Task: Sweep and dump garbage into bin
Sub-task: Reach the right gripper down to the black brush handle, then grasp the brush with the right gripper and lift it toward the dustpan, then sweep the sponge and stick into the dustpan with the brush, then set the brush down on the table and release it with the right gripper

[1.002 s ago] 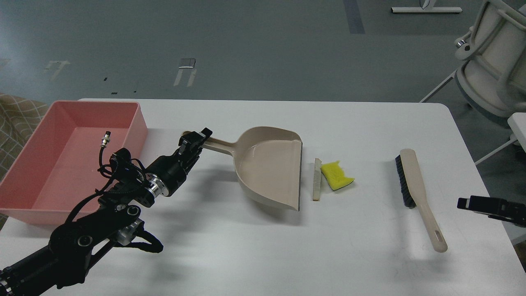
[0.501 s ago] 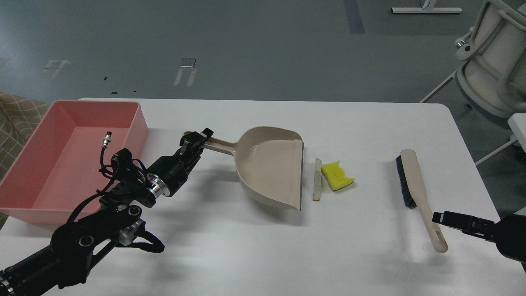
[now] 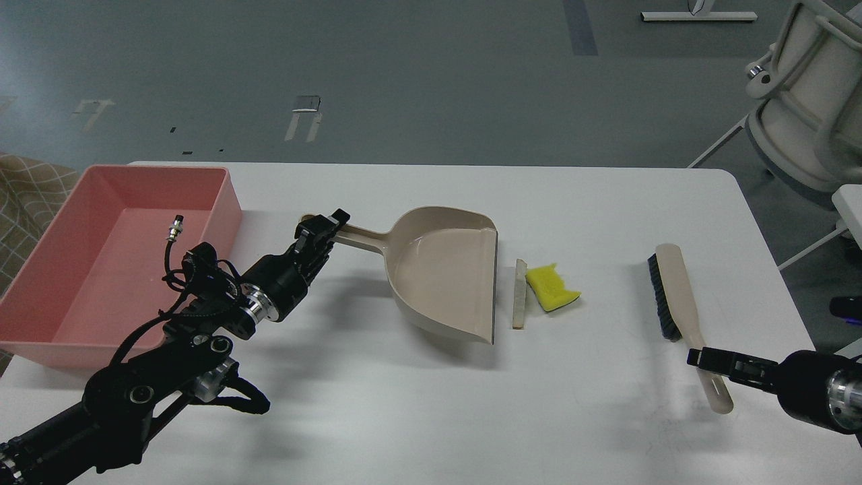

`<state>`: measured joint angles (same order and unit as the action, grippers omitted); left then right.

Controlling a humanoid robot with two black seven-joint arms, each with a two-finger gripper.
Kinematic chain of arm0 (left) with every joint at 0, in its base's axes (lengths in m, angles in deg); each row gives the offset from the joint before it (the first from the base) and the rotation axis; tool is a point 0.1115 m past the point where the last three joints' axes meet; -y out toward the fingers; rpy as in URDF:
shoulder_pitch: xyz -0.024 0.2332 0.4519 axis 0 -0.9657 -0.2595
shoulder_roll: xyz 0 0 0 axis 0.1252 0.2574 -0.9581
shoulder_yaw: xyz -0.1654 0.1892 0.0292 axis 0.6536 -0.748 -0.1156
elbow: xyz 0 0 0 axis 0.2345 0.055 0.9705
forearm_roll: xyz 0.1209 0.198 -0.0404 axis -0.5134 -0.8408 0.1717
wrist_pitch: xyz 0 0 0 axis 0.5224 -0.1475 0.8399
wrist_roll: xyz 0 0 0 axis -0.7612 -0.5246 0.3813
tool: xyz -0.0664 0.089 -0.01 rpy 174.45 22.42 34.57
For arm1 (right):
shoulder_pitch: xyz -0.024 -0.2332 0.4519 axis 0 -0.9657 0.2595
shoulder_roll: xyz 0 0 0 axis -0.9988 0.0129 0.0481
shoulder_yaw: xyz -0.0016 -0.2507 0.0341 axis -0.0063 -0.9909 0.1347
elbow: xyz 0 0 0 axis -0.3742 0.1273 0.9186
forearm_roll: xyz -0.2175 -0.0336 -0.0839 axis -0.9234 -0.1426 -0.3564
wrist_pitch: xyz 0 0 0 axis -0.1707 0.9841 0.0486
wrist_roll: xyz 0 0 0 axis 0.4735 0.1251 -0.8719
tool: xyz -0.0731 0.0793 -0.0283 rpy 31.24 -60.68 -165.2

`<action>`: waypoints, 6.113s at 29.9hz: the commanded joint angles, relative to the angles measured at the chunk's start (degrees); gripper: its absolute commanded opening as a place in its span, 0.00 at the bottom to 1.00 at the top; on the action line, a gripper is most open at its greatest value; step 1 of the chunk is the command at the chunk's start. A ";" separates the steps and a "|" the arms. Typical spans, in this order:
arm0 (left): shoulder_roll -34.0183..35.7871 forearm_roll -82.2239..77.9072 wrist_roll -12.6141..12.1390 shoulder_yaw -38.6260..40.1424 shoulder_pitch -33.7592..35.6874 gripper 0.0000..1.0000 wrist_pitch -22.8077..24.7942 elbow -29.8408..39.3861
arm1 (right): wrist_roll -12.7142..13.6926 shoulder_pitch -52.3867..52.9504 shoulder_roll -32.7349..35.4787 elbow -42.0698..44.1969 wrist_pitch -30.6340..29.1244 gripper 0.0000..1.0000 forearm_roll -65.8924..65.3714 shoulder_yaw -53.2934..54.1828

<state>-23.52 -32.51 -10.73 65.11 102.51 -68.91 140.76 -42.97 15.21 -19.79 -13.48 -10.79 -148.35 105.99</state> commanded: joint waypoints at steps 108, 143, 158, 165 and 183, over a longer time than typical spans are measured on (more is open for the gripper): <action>-4.10 0.44 2.90 0.09 -3.09 0.00 -1.49 -4.40 | 10.20 10.41 -27.31 1.46 -8.91 0.00 7.97 11.33; -4.71 0.62 2.98 0.26 -3.09 0.00 -1.49 -4.40 | 11.17 8.30 -33.03 -0.55 -8.91 0.00 8.06 6.66; -7.70 1.06 3.60 1.32 -2.21 0.00 -1.49 -4.22 | 10.82 3.56 -12.63 1.03 -8.91 0.00 9.90 12.20; -8.14 4.21 3.60 1.41 -1.16 0.00 -1.49 -4.13 | 10.73 -0.49 -6.40 0.15 -8.91 0.00 9.90 11.77; -7.26 6.16 3.51 2.90 0.51 0.00 -1.40 -4.13 | 10.29 -1.72 -1.64 0.50 -8.91 0.06 9.29 10.27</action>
<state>-31.07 -26.30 -7.23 67.91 103.01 -70.31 136.63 -32.68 13.55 -20.98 -13.23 -19.71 -138.79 116.27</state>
